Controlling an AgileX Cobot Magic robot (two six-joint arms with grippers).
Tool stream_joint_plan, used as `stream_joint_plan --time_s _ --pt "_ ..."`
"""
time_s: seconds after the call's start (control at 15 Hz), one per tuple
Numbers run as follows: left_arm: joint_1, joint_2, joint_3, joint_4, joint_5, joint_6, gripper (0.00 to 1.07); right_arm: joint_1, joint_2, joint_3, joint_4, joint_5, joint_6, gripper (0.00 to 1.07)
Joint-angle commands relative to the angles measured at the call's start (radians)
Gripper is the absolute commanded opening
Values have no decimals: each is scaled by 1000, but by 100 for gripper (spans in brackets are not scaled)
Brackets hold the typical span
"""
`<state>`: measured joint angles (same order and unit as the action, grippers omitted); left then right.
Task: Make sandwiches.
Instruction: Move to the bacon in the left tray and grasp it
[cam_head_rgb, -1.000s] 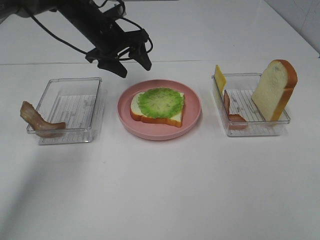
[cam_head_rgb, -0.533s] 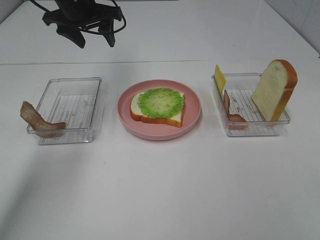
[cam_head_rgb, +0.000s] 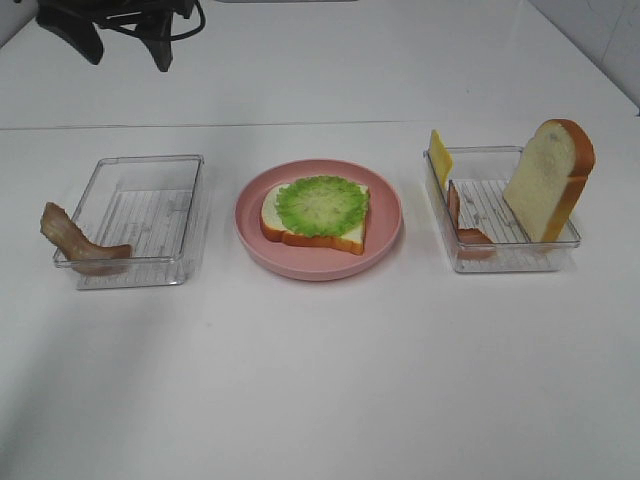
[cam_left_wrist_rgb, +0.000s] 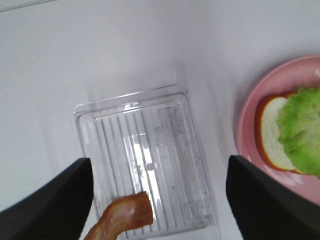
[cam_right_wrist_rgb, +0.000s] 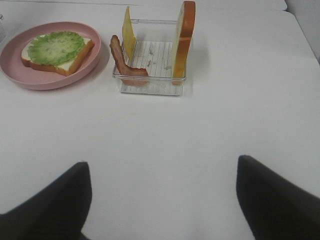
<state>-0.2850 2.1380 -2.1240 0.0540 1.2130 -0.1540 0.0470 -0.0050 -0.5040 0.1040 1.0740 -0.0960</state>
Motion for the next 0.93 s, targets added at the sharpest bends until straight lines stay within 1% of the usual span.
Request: stream_joint_plan --time_s 0.07,0.2,0.27,0.33,0.4,0.53,0.6,0.67,0.93 --pt "34 -94 120 7 75 -55 71 -6 -17 0 -3 -12 -8 76" --pt "68 -171 237 5 75 -89 71 -6 -17 0 -3 -12 -8 76" --pt "75 -190 271 5 74 -93 71 -6 -17 0 -3 -12 -8 76" --pt "87 -221 338 5 74 -94 71 -6 -17 0 -3 -12 -8 76" --pt "111 -256 442 7 73 -94 71 -6 -17 0 -3 -12 -8 76" --pt "133 -256 529 9 70 -91 71 -6 -17 0 -3 -12 -8 76" --pt "133 -256 546 14 60 -91 71 -6 -17 0 -3 -12 -8 76" --pt "133 -256 596 19 14 -91 71 -6 -17 0 -3 -12 -8 76" --pt "133 -254 639 -5 -92 -93 71 -6 -17 0 -3 -12 -8 76"
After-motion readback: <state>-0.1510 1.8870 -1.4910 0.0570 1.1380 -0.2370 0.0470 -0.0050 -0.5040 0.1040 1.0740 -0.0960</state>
